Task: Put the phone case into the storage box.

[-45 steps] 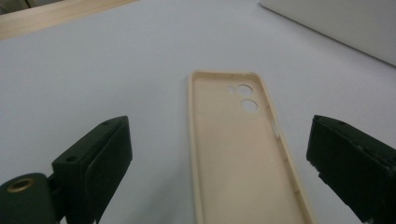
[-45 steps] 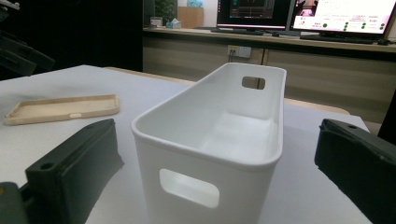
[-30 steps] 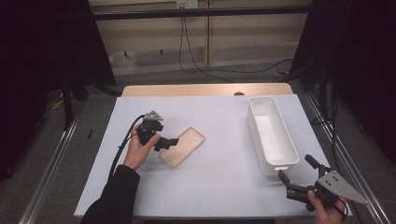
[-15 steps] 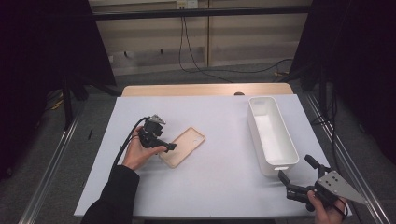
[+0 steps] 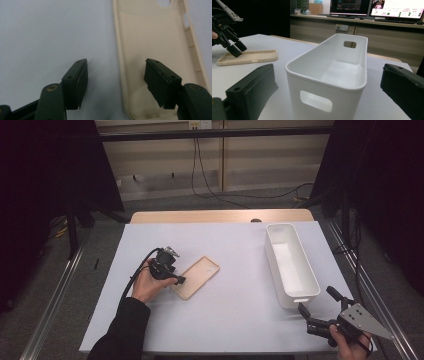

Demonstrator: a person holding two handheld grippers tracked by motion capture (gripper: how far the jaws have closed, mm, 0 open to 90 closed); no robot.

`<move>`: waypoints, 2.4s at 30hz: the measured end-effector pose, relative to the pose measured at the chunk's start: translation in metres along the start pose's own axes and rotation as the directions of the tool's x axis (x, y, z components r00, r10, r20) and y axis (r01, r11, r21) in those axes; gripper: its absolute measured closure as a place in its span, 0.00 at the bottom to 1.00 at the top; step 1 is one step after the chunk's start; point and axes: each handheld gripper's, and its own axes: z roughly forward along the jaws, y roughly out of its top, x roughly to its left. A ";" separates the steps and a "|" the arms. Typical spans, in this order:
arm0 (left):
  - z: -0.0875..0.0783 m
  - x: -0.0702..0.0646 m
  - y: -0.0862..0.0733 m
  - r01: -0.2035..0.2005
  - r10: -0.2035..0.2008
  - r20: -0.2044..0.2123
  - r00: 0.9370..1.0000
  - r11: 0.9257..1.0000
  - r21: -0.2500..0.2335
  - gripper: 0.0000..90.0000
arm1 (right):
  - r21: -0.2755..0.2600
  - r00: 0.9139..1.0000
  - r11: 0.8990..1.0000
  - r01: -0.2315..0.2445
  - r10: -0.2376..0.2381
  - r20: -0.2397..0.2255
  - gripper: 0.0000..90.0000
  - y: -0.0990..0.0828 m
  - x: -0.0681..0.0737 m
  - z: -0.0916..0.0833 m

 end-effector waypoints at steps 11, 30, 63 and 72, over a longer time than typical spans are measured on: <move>-0.001 -0.004 0.002 -0.007 0.006 0.032 0.999 1.000 0.014 0.57 | 0.001 1.000 1.000 0.000 0.000 -0.002 0.00 0.000 0.000 0.000; -0.002 -0.002 0.002 0.030 -0.031 0.067 0.997 0.999 0.020 0.84 | 0.000 1.000 1.000 0.001 -0.001 0.001 0.00 0.000 0.001 0.000; -0.003 -0.007 0.004 0.016 -0.015 -0.022 1.000 1.000 0.021 0.98 | 0.001 1.000 1.000 -0.002 0.002 -0.001 0.00 0.000 0.000 0.000; -0.004 -0.006 0.001 0.053 -0.053 -0.019 0.998 0.998 -0.016 0.98 | 0.001 1.000 1.000 -0.002 0.002 -0.003 0.00 0.000 0.000 -0.001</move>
